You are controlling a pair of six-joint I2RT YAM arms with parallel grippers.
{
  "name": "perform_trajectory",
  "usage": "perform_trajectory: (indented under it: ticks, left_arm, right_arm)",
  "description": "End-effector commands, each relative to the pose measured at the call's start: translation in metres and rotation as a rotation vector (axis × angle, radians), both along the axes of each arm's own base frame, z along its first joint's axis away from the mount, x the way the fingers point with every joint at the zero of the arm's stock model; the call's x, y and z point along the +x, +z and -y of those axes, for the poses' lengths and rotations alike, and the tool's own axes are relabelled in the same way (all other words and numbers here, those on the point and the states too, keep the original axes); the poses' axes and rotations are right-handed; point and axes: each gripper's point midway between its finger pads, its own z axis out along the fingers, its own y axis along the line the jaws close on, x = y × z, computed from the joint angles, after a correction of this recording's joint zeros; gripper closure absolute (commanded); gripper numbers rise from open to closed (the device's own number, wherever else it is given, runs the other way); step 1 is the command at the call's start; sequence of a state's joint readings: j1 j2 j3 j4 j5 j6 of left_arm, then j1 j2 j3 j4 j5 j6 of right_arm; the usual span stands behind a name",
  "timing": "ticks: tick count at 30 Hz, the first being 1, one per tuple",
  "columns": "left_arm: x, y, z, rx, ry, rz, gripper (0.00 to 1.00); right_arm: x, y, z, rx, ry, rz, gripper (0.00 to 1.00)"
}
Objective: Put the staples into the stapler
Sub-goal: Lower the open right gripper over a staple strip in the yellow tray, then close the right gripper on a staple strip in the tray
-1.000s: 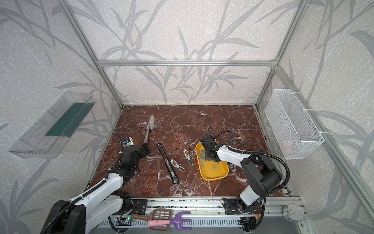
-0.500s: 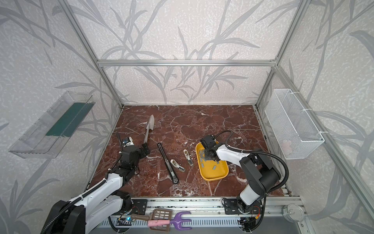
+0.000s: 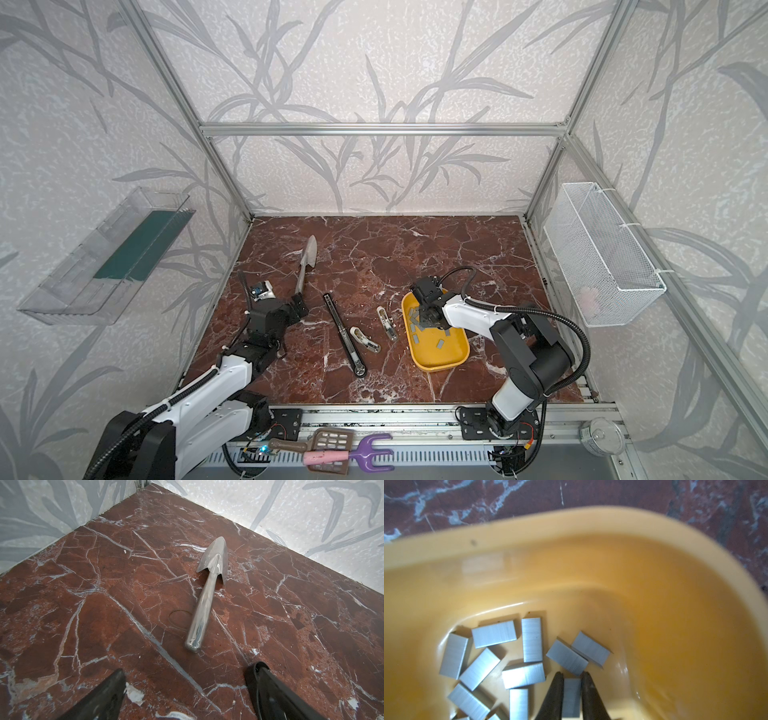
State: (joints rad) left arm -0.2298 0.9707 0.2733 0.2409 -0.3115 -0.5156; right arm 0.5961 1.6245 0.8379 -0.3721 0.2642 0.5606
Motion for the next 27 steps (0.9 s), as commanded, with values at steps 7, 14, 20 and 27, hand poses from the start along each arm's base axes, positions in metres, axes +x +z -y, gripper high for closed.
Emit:
perform_trajectory:
  ticks: [7, 14, 20, 27]
  left_arm:
    - [0.001, 0.005, -0.001, 0.0, 0.004, 0.027, 0.01]
    - [0.001, 0.005, -0.001, -0.001, 0.003, 0.027, 0.01]
    - [0.001, 0.004, -0.001, -0.001, 0.004, 0.026, 0.01]
    - [0.002, 0.004, 0.001, -0.006, -0.007, 0.025, 0.01]
  right_arm:
    - [-0.016, -0.01, 0.015, -0.063, 0.0, -0.069, 0.74]
    - [-0.02, -0.013, 0.009, -0.019, 0.007, -0.08, 0.75]
    - [-0.021, -0.012, 0.006, 0.004, 0.011, -0.073, 0.88]
    - [-0.017, 0.001, 0.008, 0.01, 0.016, -0.023, 0.89]
